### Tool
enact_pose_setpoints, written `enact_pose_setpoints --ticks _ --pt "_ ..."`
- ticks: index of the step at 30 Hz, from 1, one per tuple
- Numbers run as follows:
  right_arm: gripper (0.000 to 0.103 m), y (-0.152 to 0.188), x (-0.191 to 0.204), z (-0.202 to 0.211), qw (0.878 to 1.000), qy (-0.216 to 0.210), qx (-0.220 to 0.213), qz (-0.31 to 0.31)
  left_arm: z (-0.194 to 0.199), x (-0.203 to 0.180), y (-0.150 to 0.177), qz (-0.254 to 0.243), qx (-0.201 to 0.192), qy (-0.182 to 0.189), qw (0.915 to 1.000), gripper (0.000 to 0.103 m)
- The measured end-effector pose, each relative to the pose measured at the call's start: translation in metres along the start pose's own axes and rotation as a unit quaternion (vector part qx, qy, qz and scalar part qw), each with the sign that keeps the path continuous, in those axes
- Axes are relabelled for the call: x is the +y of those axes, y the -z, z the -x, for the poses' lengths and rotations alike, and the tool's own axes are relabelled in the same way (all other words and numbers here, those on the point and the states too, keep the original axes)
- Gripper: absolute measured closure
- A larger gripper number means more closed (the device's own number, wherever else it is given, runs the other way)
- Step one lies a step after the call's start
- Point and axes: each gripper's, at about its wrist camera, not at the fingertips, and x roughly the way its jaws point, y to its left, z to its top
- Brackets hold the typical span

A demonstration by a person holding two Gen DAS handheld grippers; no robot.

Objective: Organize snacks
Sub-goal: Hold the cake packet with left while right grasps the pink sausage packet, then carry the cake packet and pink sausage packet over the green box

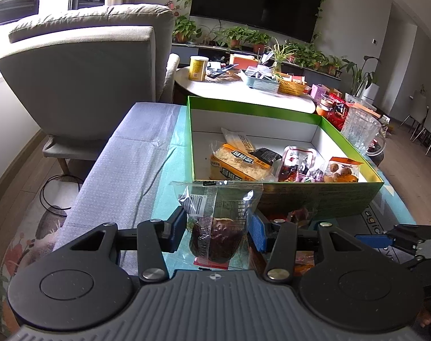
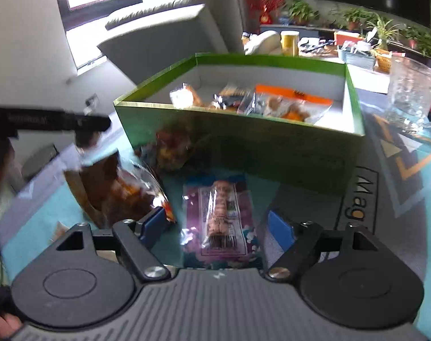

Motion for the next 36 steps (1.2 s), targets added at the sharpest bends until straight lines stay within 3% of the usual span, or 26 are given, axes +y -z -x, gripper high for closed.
enact_pose_setpoints --ticks 12,27,36 --pt "0.043 -0.015 -0.006 -0.010 1.000 -0.018 0.001 0.018 -0.007 0.001 -0.001 0.004 0.004 -0.004 1.0000 0.059" --pt "0.046 -0.012 0.005 0.039 0.995 0.056 -0.078 0.028 0.012 -0.008 -0.010 -0.003 -0.030 0.013 0.9995 0.059" --pt "0.046 -0.015 -0.001 0.049 0.992 0.066 -0.109 0.001 0.014 -0.010 -0.010 -0.004 -0.030 0.013 0.9995 0.059"
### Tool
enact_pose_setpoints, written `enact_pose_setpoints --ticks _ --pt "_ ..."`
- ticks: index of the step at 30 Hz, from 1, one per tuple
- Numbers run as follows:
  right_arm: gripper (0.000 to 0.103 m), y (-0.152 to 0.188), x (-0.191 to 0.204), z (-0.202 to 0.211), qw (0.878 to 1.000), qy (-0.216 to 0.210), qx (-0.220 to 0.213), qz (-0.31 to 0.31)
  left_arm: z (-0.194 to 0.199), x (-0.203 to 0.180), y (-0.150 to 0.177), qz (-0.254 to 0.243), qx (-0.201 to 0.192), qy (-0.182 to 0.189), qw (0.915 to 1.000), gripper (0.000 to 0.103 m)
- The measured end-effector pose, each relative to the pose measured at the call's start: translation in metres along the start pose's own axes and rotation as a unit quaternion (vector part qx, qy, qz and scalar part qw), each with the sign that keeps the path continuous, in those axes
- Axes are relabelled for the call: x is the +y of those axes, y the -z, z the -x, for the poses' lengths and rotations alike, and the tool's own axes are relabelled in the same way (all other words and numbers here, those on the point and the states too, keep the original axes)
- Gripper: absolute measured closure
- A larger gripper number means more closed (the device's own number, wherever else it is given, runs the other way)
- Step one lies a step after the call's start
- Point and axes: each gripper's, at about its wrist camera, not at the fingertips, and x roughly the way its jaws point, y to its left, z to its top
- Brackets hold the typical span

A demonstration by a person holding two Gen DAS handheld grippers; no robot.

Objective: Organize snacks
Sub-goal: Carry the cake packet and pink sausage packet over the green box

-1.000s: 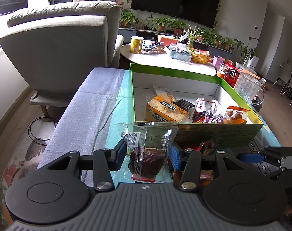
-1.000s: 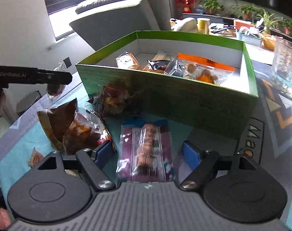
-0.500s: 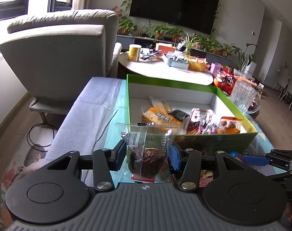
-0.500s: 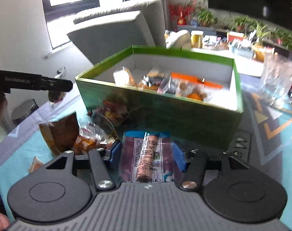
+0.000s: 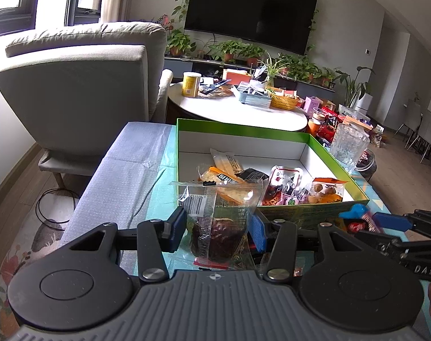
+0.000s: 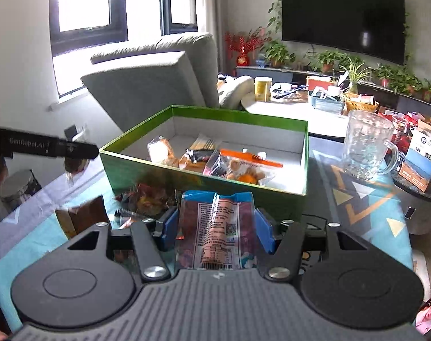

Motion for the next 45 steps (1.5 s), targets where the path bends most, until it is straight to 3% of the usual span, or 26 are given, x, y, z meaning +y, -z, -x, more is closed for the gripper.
enact_pose_setpoints --ticks 5,10,13,20,24,36,45 --pt "0.046 -0.004 -0.002 0.001 1.000 0.001 -0.006 -0.008 0.001 -0.001 0.000 0.000 0.001 0.001 1.0000 0.059" --pt "0.046 0.015 0.009 -0.018 0.998 0.025 0.040 0.030 0.000 0.001 0.000 0.003 0.004 0.002 1.0000 0.059" --pt "0.046 0.028 0.005 -0.025 0.998 0.011 0.065 0.013 -0.002 0.002 0.000 0.004 0.007 -0.001 1.0000 0.059" --pt "0.045 0.040 -0.003 -0.022 0.996 -0.001 0.091 -0.019 -0.003 0.002 -0.002 0.004 0.008 0.000 1.0000 0.059" --pt "0.045 0.046 -0.001 -0.015 0.995 -0.001 0.096 -0.007 -0.004 0.001 -0.001 0.003 0.008 0.001 1.0000 0.059" --pt "0.047 0.048 -0.003 -0.006 0.996 0.027 0.090 0.002 -0.002 -0.001 0.000 0.000 0.003 0.002 1.0000 0.059" --pt "0.053 0.027 -0.019 0.024 0.998 0.041 0.026 -0.027 -0.001 -0.010 -0.009 -0.009 -0.007 0.008 0.9999 0.059"
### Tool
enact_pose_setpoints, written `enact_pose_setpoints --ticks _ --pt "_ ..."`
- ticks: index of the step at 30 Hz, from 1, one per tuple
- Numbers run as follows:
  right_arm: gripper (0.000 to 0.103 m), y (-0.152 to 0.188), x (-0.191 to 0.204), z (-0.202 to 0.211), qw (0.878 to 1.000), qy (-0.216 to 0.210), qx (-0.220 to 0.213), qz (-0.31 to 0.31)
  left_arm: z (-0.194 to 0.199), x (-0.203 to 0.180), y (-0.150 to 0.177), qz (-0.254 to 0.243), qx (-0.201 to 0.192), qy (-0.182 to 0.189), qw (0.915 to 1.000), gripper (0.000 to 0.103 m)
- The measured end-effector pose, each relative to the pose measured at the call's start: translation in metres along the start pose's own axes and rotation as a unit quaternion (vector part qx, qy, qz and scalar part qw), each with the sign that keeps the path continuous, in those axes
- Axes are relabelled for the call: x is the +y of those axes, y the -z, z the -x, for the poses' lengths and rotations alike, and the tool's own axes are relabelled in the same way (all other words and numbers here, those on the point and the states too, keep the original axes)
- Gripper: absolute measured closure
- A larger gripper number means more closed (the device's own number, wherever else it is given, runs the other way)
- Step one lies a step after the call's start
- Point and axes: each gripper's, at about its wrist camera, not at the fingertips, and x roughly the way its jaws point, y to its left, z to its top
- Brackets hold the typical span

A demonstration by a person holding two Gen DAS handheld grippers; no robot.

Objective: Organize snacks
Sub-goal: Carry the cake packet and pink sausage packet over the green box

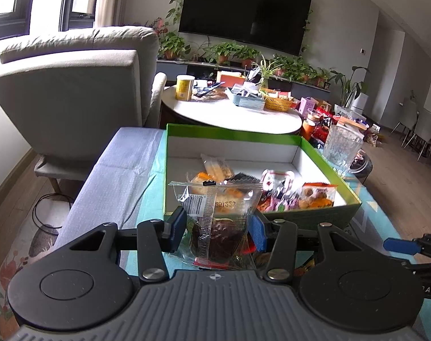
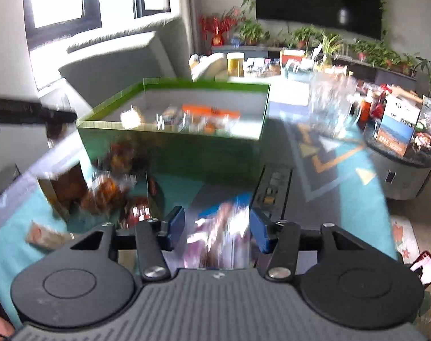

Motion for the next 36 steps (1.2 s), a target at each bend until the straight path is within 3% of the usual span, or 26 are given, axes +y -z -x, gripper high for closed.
enact_pose_setpoints --ticks 4,8,10,14,19,22,26,32,36 --pt "0.056 -0.009 0.003 0.000 1.000 -0.002 -0.016 0.007 0.001 -0.008 -0.008 -0.010 -0.011 0.007 0.9999 0.059" --pt "0.056 -0.002 0.003 -0.011 1.000 0.021 0.013 0.013 0.001 -0.012 -0.009 -0.012 -0.014 0.013 0.9997 0.059" --pt "0.055 0.006 0.001 -0.015 0.999 0.038 0.036 -0.004 -0.002 -0.013 -0.008 -0.014 -0.011 0.014 0.9997 0.059" --pt "0.054 0.022 -0.001 -0.016 0.997 0.043 0.041 -0.059 -0.007 -0.013 -0.005 -0.009 -0.001 0.014 0.9999 0.059" --pt "0.054 0.025 0.005 -0.031 0.995 0.050 0.062 -0.058 -0.006 -0.014 -0.005 -0.013 0.000 0.016 0.9998 0.059" --pt "0.054 0.025 0.017 -0.036 0.993 0.094 0.071 -0.025 -0.006 -0.013 -0.005 -0.009 -0.001 0.015 0.9998 0.059" --pt "0.057 0.025 0.023 -0.031 0.992 0.105 0.069 -0.023 -0.006 -0.013 -0.008 -0.010 -0.003 0.015 0.9998 0.059" --pt "0.060 0.012 0.018 -0.010 0.993 0.107 0.022 -0.039 -0.002 -0.019 -0.018 -0.018 -0.021 0.019 0.9994 0.059" --pt "0.060 -0.011 0.016 0.012 0.993 0.100 -0.038 -0.049 -0.002 -0.023 -0.025 -0.022 -0.031 0.024 0.9990 0.059"
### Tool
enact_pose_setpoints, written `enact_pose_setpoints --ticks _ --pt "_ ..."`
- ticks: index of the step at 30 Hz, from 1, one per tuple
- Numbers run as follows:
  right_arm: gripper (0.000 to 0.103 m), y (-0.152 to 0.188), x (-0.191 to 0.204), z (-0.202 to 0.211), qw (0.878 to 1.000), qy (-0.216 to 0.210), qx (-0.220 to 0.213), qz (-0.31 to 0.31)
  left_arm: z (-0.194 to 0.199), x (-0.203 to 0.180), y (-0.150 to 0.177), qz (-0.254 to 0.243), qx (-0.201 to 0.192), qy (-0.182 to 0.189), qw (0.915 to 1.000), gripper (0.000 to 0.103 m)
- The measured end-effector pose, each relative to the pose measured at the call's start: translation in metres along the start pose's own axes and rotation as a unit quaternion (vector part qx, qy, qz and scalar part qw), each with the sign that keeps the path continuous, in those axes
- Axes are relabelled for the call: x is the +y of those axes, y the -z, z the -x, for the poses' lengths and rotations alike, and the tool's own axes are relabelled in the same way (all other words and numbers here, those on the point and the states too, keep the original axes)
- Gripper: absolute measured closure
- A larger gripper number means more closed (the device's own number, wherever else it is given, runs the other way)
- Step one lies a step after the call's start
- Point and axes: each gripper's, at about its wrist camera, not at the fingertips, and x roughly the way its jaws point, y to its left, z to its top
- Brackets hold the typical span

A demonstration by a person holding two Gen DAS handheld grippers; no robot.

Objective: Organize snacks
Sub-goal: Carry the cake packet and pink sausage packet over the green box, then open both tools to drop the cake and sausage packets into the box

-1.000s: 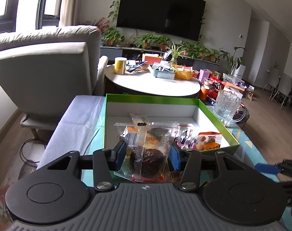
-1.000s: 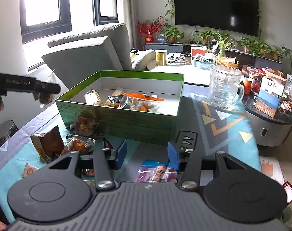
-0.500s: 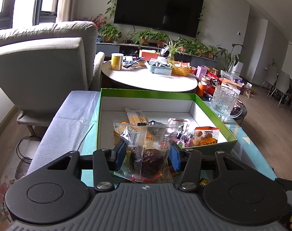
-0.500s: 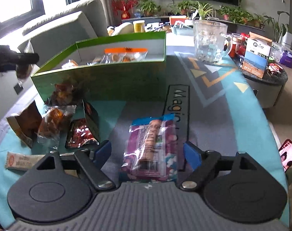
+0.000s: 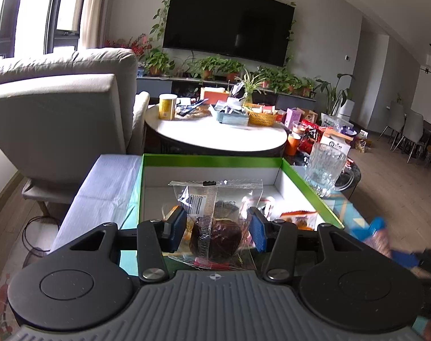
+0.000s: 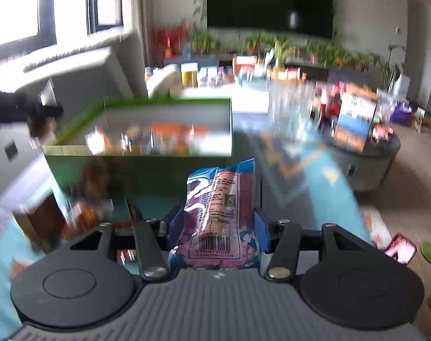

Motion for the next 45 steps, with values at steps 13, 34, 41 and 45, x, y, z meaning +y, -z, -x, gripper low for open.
enact_pose_setpoints --ticks 13,34,41,45 --pt "0.060 -0.065 0.022 -0.022 0.994 -0.069 -0.090 -0.013 -0.025 -0.010 -0.028 -0.020 -0.020 0.007 0.9996 0.059" --pt "0.060 -0.069 0.029 -0.094 0.994 -0.092 -0.032 -0.048 -0.092 0.007 -0.014 -0.011 0.047 0.007 0.9988 0.058" --pt "0.059 -0.061 0.032 -0.100 0.995 -0.085 -0.003 -0.046 -0.091 0.007 -0.010 -0.005 0.064 -0.005 0.9979 0.055" --pt "0.059 -0.061 0.033 -0.090 0.996 -0.082 -0.011 -0.042 -0.083 0.007 -0.010 -0.009 0.057 -0.009 0.9983 0.055"
